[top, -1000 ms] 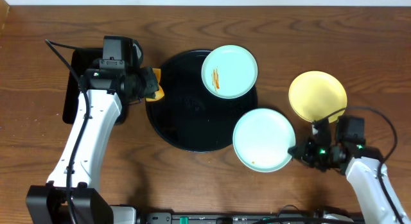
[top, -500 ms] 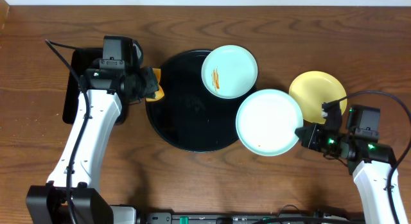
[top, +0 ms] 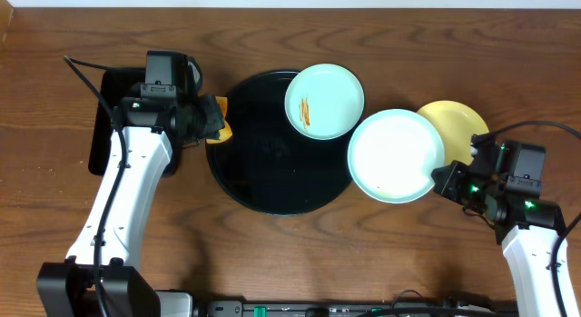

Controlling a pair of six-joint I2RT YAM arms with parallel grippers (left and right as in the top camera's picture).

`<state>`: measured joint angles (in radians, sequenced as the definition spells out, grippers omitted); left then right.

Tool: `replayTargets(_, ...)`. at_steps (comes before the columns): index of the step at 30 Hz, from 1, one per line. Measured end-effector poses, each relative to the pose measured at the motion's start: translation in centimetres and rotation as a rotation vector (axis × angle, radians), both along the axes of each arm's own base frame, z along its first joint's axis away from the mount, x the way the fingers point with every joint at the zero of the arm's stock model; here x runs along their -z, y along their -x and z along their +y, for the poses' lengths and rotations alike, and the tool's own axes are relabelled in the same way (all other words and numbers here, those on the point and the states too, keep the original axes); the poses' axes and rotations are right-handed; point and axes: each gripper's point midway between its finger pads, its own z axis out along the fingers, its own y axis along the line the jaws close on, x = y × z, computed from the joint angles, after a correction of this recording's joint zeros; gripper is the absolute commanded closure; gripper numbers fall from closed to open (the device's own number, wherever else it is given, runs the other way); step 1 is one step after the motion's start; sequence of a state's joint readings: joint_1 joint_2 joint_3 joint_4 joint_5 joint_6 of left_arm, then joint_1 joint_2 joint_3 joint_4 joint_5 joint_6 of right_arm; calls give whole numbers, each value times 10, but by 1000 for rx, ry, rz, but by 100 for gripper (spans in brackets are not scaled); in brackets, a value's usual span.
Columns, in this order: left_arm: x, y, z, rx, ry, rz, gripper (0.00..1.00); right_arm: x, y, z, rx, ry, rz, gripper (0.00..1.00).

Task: Clean dirty plates on tray and stack at the side
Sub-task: 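Lift the pale green plate and stack it onto the yellow plate, then move the right gripper to the second pale green plate on the tray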

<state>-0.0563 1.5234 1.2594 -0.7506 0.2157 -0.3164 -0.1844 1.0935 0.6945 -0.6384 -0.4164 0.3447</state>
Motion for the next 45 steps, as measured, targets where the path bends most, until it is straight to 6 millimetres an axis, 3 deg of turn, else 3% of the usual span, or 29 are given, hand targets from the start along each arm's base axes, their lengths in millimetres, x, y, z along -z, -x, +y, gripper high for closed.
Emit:
replayTargets(6, 0, 0, 0, 0, 0, 0, 93, 5, -3, -24, 154, 58, 33, 99)
replayTargets(16, 0, 0, 0, 0, 0, 0, 93, 5, -13, -109, 466, 166, -1, 99)
replayTargets(23, 0, 0, 0, 0, 0, 0, 92, 36, -38, -124, 485, 171, 28, 99)
replayTargets(25, 0, 0, 0, 0, 0, 0, 93, 46, -43, -126, 493, 164, 40, 80)
replayTargets(26, 0, 0, 0, 0, 0, 0, 93, 51, -46, -127, 498, 157, 42, 59)
replayTargets(28, 0, 0, 0, 0, 0, 0, 93, 57, -51, -125, 482, 141, 42, 38)
replayTargets(29, 0, 0, 0, 0, 0, 0, 93, 60, -52, -122, 469, 129, 46, 33)
replayTargets(35, 0, 0, 0, 0, 0, 0, 93, 62, -41, -93, 348, 85, 139, 27)
replayTargets(39, 0, 0, 0, 0, 0, 0, 92, 31, -51, -64, 203, 103, 157, 23)
replayTargets(45, 0, 0, 0, 0, 0, 0, 92, -47, -98, 4, -39, 156, -13, 8)
